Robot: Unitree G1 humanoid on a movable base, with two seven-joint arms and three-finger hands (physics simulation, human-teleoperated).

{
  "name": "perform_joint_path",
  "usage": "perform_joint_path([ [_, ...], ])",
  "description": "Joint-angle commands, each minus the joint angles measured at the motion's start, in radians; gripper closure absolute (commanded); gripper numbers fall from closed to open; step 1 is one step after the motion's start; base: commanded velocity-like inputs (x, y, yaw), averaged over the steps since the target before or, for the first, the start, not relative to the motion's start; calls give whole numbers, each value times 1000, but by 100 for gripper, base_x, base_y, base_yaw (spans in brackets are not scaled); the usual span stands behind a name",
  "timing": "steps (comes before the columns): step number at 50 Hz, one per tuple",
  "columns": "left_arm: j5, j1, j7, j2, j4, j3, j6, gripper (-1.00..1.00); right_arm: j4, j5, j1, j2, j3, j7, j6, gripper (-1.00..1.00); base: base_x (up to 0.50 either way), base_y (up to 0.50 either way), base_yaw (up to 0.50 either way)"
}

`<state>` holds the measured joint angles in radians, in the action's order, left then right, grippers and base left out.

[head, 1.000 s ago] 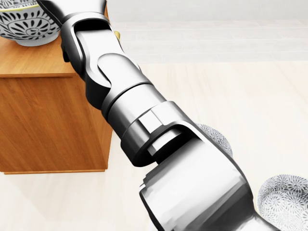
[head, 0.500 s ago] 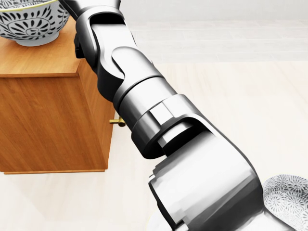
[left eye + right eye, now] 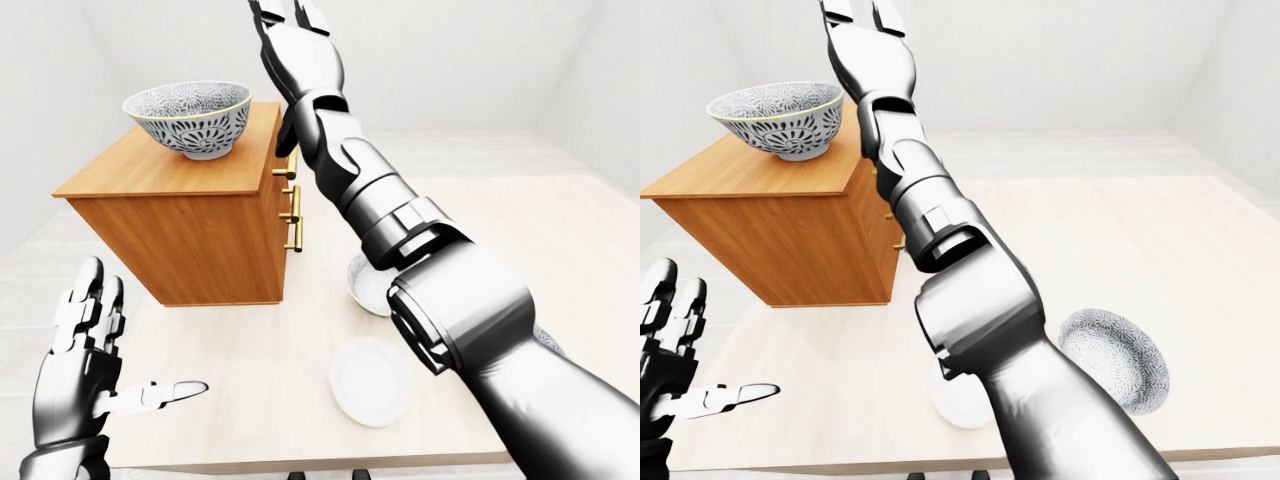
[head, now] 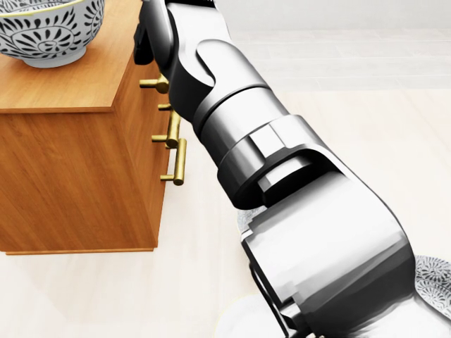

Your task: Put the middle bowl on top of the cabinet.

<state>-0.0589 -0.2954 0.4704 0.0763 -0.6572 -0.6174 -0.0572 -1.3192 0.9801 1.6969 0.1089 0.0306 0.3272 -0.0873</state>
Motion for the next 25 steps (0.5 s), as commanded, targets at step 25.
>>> perform_joint_path([
  [25, 29, 36, -29, -23, 45, 23, -11, -100, -5, -41, 83, -229, -10, -195, 0, -100, 0, 0, 0],
])
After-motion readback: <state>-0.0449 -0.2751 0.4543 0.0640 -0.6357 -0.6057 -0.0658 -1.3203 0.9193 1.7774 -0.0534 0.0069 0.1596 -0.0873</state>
